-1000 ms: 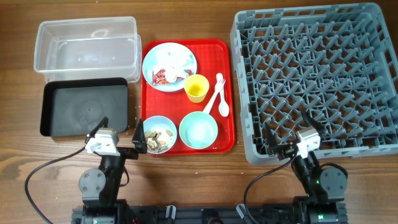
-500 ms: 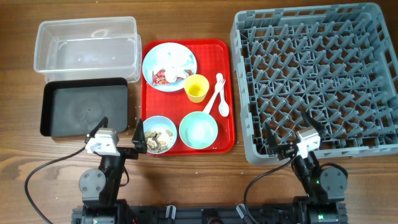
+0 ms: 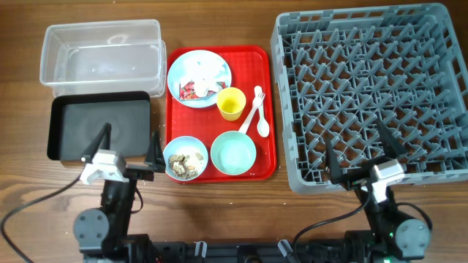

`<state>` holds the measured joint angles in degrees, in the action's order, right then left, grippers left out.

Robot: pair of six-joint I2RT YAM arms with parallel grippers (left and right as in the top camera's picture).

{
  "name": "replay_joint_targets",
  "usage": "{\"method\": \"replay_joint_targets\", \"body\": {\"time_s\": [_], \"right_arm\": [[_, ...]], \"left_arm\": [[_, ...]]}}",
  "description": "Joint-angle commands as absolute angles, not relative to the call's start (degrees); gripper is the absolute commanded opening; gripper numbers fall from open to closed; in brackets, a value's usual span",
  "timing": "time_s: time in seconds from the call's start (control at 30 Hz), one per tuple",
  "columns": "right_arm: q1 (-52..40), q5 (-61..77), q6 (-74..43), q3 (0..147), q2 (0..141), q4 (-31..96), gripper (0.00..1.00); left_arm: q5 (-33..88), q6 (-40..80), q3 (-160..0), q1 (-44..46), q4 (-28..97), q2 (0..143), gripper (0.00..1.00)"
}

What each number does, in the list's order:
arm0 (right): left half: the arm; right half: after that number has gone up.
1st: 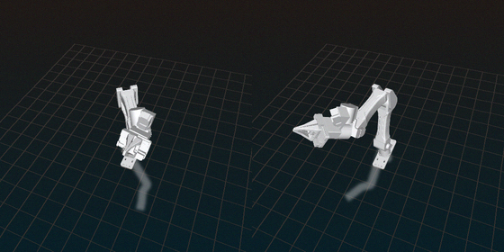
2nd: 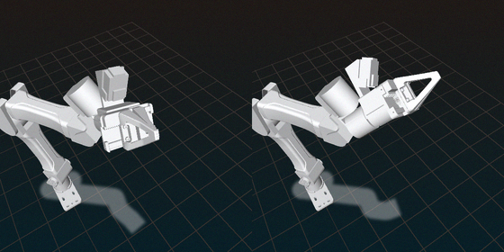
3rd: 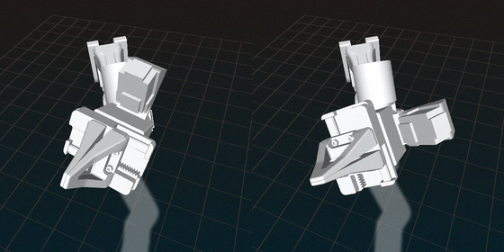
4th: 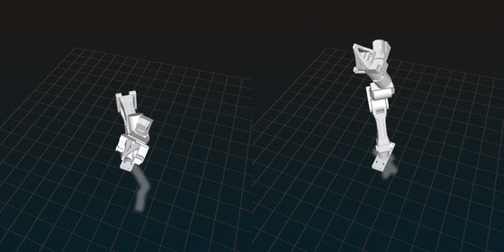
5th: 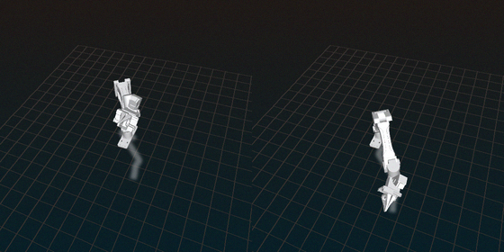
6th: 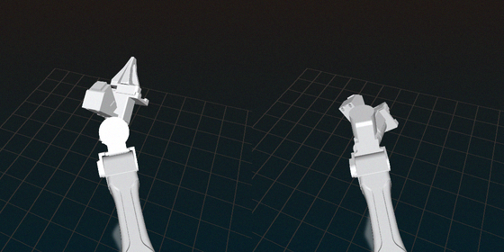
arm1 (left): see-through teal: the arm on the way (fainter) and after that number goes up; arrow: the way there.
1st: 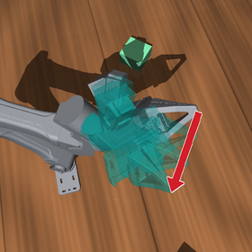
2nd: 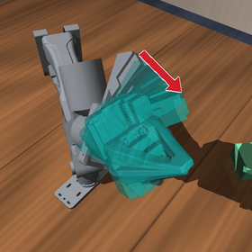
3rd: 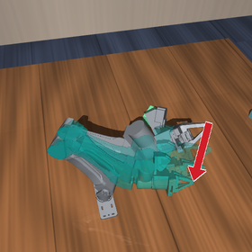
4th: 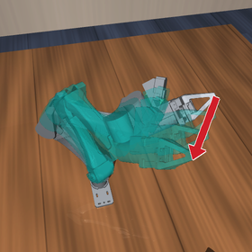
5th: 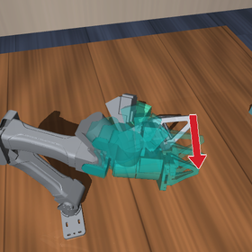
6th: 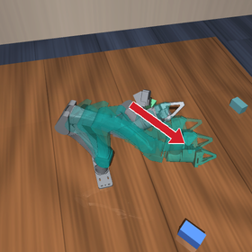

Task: Sort waste into correct bins and load items into the dishwasher rack
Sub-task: 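Reach the left gripper to the light-blue plate and grasp the tissue and wrapper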

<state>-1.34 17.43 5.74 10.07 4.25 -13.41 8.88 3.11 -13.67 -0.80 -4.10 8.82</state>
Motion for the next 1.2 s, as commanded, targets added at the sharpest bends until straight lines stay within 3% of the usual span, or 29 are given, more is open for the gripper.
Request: {"method": "replay_joint_targets", "body": {"time_s": [0.0,0.23,0.4,0.5,0.63,0.8,1.0,1.1,1.17], "right_arm": [[-1.52,16.51,7.53,15.97,12.51,-13.72,1.0],[-1.54,16.56,7.51,36.82,38.63,-8.54,1.0],[-1.52,16.51,7.51,64.51,59.13,20.23,1.0],[-1.52,16.51,7.51,78.46,71.68,38.61,1.0],[-1.54,16.56,5.06,79.81,84.23,47.48,1.0],[-1.54,19.42,1.52,79.81,88.97,51.7,0.96],[-1.54,27.07,1.28,80.03,80.97,52.07,0.89],[-1.52,22.48,0.95,82.81,70.96,51.48,0.89],[-1.52,16.01,-0.73,83.64,64.97,51.2,0.86]], "left_arm": [[12.43,-5.82,-23.29,-0.58,-3.42,20.12,1.0],[17.34,-10.33,-58.24,-0.58,14.39,57.74,1.0],[18.59,-13.8,-100.16,4.25,46.24,91.59,1.0],[17.67,-15.05,-117.25,8.69,60.49,106.37,1.0],[17.23,-14.35,-119.09,13.69,63.55,118.76,1.0],[18.02,-14.37,-119.09,14.79,63.59,126.72,1.0],[11.09,-13.74,-118.89,14.72,63.51,135.96,1.0],[5.39,-12.82,-118.85,14.72,63.48,138.56,1.0],[3.92,-12.84,-118.72,14.74,63.59,139.52,0.94]]}}
